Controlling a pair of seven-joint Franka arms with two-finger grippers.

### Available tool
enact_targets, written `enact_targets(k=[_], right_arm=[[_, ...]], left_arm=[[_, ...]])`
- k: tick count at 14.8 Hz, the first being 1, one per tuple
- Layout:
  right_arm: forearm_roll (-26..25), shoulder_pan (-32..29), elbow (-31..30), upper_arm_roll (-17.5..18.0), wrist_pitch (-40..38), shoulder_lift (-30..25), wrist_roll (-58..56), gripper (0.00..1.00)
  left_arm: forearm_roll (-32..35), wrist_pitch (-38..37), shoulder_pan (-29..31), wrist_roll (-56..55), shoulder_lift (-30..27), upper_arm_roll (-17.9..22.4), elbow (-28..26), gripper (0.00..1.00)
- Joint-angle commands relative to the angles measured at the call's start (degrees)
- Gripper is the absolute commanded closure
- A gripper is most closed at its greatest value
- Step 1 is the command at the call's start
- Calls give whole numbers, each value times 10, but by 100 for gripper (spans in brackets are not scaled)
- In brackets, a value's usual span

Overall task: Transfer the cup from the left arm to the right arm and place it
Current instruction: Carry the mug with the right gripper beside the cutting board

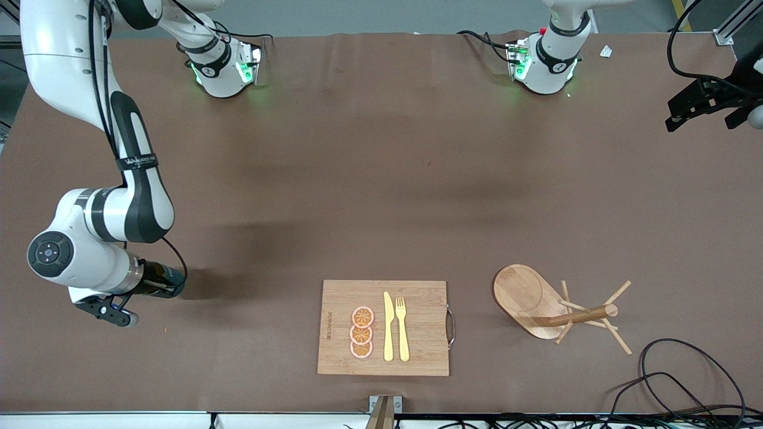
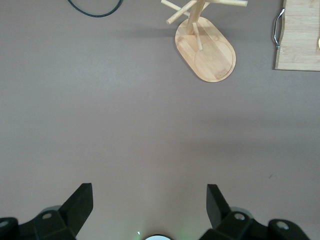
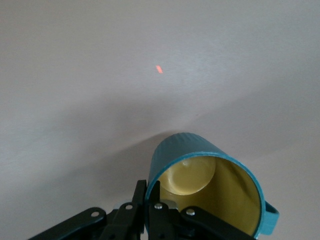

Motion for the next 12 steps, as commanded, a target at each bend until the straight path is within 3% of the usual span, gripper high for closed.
enact_targets(k=[1,5,7,10,12], right_arm=[[27,-18,-38,15,13,-20,-15,99],[40,-16,-84,14,64,-24,-16,97],[40,-15,-84,14,62,-22,-16,86],[39,-14,-74,13,59,-24,-17,37],[38,-13,-60,13,56,-31,-17,17]], left_arm=[[-3,3,4,12,-3,0,2,0],[-1,3,4,12,-2,1,2,0],[-1,3,6,12,-2,4,2,0],[-2,8,4,12,-1,4,2,0],[-3,19,3,12,-1,4,1,0]])
